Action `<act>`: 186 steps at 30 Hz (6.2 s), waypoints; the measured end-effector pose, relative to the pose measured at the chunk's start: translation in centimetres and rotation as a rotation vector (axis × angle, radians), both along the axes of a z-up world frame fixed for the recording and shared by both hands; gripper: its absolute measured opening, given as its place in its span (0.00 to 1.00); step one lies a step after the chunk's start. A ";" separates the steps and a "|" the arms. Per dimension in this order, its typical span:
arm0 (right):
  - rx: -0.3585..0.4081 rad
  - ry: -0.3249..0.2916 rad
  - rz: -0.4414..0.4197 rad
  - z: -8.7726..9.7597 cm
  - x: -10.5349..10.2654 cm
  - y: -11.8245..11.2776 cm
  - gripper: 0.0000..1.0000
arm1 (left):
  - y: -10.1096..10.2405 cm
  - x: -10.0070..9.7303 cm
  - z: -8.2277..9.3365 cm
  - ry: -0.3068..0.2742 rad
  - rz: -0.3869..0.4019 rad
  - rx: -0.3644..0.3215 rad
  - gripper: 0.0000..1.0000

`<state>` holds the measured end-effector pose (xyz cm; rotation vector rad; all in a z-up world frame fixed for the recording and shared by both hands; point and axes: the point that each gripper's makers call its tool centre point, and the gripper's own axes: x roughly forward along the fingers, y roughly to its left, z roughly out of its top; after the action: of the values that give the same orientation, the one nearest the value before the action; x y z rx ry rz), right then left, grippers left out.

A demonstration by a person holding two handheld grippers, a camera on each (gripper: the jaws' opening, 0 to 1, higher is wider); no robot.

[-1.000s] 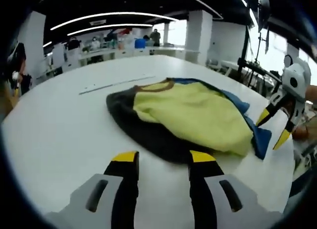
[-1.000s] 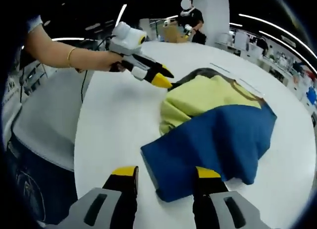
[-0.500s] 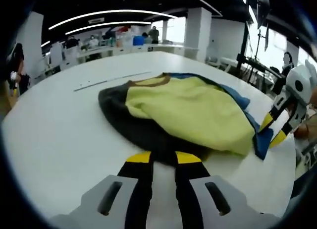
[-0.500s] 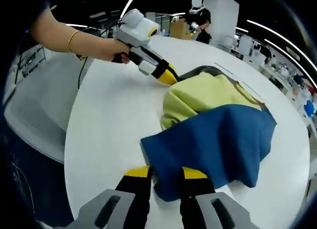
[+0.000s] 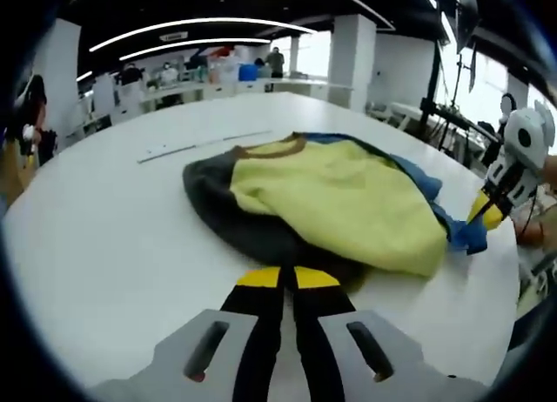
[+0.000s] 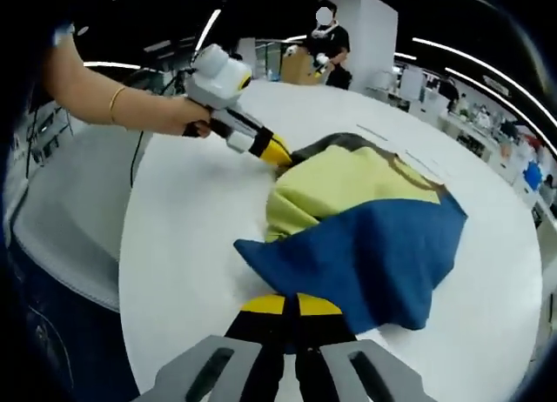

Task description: Fold the garment on the visible template until the final outline fits inside the template.

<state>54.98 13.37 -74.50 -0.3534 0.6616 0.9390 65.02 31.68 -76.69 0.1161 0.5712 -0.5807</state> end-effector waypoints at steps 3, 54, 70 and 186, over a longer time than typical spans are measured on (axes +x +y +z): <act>0.034 -0.043 -0.055 1.8 1.3 -1.3 0.00 | 0.4 0.0 0.5 -0.011 0.002 0.002 0.01; -0.081 -0.140 -0.940 1.8 7.0 -25.7 0.00 | 12.0 1.2 1.7 -0.014 0.210 0.100 0.00; -0.128 -0.093 -1.059 -0.4 5.4 -28.4 0.00 | 14.7 2.5 1.0 0.013 0.265 0.112 0.00; -0.071 -0.036 0.149 -1.9 4.4 10.6 0.00 | 4.6 -14.5 7.2 -0.040 -0.165 -0.068 0.88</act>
<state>59.43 23.97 -76.37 -0.4869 0.6433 1.0497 50.54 36.28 -69.51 0.1110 0.5056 -0.7555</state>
